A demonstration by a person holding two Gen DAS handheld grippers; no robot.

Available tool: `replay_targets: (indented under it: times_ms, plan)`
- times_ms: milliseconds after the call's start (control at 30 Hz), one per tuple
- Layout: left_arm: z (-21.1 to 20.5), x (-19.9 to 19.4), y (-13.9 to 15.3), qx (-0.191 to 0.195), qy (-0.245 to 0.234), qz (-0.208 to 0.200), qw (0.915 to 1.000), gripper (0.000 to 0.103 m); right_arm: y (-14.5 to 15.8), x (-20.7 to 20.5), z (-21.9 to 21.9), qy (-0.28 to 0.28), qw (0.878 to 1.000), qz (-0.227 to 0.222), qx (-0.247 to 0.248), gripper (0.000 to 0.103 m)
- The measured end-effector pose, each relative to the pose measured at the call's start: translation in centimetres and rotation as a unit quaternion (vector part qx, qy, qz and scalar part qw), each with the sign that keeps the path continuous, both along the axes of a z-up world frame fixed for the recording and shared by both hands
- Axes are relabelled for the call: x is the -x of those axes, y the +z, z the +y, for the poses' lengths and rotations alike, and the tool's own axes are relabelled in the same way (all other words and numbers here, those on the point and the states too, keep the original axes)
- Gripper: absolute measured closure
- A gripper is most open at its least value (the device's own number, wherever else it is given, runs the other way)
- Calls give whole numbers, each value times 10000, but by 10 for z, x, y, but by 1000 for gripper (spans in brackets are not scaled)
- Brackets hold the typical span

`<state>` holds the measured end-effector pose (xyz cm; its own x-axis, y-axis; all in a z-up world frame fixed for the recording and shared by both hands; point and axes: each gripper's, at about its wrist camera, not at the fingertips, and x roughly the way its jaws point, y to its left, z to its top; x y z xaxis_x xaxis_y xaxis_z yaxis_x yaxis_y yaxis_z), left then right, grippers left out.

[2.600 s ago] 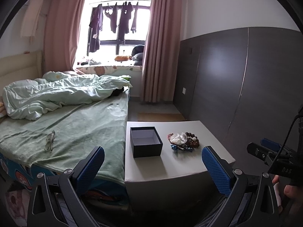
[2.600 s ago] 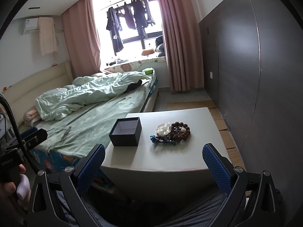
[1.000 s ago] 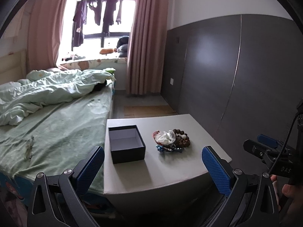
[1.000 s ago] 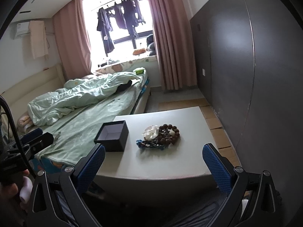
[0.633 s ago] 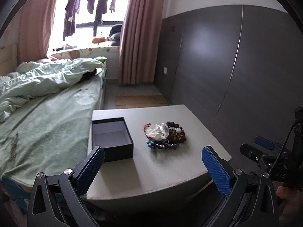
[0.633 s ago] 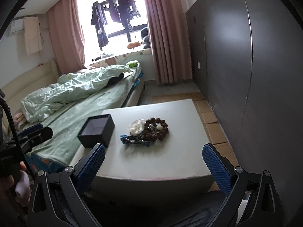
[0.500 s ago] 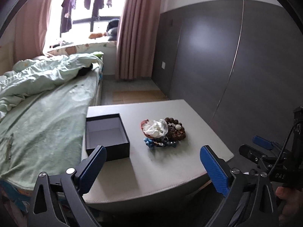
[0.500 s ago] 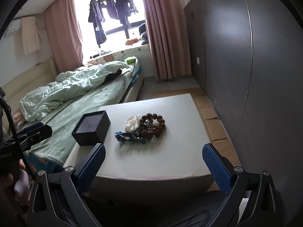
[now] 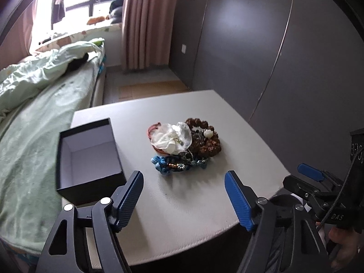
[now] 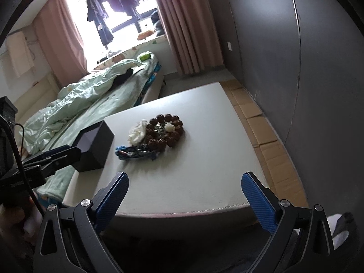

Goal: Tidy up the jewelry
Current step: 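Reach into the jewelry heap and grasp the blue braided bracelet with the left gripper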

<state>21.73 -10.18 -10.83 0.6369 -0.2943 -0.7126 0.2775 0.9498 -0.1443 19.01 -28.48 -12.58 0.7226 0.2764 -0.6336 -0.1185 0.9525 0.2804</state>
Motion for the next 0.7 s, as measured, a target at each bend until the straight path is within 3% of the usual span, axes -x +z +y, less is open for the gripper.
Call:
replay_targets:
  times_ms: [133,333,700]
  plan:
    - [-7,-16,-10,-83,-13,153,9998,30,-12,-11,-7,-12,9997,182,-179,16]
    - [-14,-42,-29,-335,55,455,9984,42,-21,-27,-11,16,9989,307,-362,18]
    - [-13,-72,-55,-455,332,898,9944,47,-31,-44,-20,-81,9976,509,-453,18]
